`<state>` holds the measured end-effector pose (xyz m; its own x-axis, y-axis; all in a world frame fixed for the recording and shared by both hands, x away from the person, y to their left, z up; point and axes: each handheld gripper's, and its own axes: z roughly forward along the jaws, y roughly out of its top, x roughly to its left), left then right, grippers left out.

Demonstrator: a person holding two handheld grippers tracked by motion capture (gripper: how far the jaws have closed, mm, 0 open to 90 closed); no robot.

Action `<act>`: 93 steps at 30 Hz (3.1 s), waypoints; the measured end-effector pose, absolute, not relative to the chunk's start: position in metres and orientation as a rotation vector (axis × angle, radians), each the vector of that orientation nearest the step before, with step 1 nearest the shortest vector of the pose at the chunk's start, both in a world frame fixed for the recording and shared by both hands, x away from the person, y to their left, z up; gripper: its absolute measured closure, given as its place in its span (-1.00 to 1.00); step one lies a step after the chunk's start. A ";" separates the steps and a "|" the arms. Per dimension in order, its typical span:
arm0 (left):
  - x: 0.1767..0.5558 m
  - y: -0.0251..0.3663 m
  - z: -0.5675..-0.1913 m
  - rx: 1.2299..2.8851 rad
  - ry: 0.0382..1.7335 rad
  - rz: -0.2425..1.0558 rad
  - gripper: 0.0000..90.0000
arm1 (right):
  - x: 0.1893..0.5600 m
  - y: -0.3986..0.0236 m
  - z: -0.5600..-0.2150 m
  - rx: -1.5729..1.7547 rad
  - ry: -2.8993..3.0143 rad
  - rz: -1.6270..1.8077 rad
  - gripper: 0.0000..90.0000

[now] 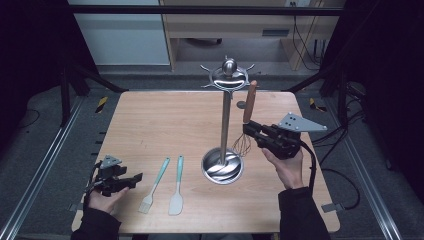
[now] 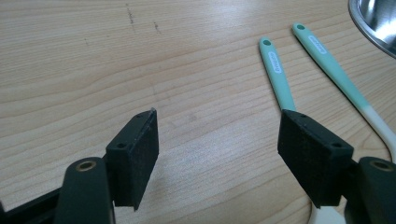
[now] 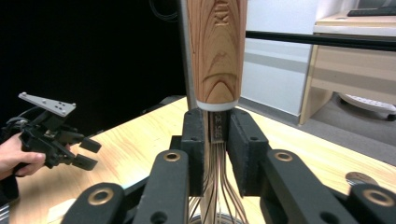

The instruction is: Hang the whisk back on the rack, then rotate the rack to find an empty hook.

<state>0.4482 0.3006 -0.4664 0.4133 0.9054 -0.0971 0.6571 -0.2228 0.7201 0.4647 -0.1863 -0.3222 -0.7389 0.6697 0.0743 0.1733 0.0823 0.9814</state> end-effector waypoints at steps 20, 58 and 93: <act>0.448 0.300 -0.465 1.966 1.318 0.448 -0.36 | 0.440 -0.205 -0.314 0.902 1.805 1.560 0.90; 0.447 0.299 -0.466 1.972 1.328 0.465 -0.35 | 0.444 -0.189 -0.243 0.909 1.638 1.580 1.00; 0.448 0.298 -0.467 1.980 1.327 0.460 -0.34 | 0.431 -0.171 -0.216 0.783 1.682 1.611 1.00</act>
